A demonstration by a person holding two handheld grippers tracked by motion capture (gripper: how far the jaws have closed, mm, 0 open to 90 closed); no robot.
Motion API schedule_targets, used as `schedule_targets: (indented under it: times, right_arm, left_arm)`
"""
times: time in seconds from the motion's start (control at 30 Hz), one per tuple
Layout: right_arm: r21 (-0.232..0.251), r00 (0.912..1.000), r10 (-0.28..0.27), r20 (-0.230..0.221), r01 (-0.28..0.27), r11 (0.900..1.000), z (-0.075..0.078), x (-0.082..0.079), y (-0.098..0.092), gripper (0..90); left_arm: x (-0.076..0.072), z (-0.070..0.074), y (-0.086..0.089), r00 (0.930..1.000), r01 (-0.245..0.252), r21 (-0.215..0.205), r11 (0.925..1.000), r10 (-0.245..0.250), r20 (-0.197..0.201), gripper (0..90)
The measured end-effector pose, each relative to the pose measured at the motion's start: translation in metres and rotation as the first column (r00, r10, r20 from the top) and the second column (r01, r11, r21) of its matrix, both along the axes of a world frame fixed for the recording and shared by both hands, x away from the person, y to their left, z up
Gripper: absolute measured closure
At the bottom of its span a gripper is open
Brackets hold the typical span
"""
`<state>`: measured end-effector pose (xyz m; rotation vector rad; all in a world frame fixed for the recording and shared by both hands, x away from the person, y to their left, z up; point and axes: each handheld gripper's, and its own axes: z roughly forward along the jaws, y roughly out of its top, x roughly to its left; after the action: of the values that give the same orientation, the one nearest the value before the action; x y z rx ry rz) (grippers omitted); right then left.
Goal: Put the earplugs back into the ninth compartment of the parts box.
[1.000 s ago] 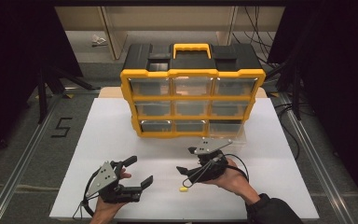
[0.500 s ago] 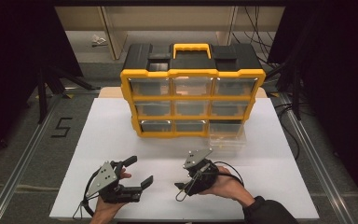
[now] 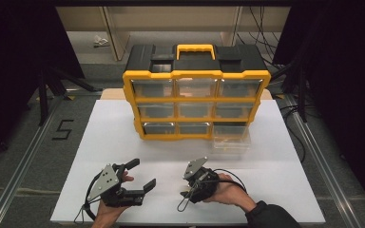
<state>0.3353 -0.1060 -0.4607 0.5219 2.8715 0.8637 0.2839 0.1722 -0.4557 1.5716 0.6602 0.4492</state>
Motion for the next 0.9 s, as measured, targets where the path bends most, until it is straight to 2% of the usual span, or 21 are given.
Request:
schedule_targets:
  times: [0.2, 0.4, 0.53, 0.6, 0.73, 0.9]
  right_arm:
    - [-0.025, 0.9998, 0.016, 0.008, -0.016, 1.0, -0.005, -0.001, 0.002, 54.6]
    - [-0.045, 0.9997, 0.023, -0.012, -0.024, 0.999, -0.011, -0.001, 0.003, 64.5]
    - [-0.049, 0.9994, 0.032, -0.013, -0.033, 0.998, -0.013, -0.002, 0.004, 68.1]
    - [-0.042, 0.999, 0.044, -0.012, -0.045, 0.998, -0.013, -0.002, 0.004, 74.4]
    - [-0.042, 0.9986, 0.053, -0.006, -0.053, 0.998, -0.013, -0.002, 0.004, 79.2]
    - [-0.03, 0.9988, 0.049, -0.004, -0.049, 0.998, -0.01, -0.002, 0.002, 81.1]
  left_arm:
    - [0.0, 0.0, 0.0, 1.0, 0.001, 0.001, 1.0, -0.001, 0.0, 11.9]
    - [0.0, 0.0, -0.001, 1.0, 0.002, 0.003, 1.0, -0.002, 0.0, 12.0]
    - [0.0, 0.0, 0.0, 1.0, 0.001, 0.003, 1.0, -0.001, -0.001, 12.0]
    - [0.0, 0.0, -0.001, 1.0, 0.002, 0.005, 1.0, -0.002, -0.001, 12.0]
    - [0.0, 0.0, -0.001, 1.0, 0.002, 0.005, 1.0, -0.002, 0.001, 12.1]
    - [0.0, 0.0, -0.001, 1.0, 0.003, 0.004, 1.0, -0.003, 0.0, 12.1]
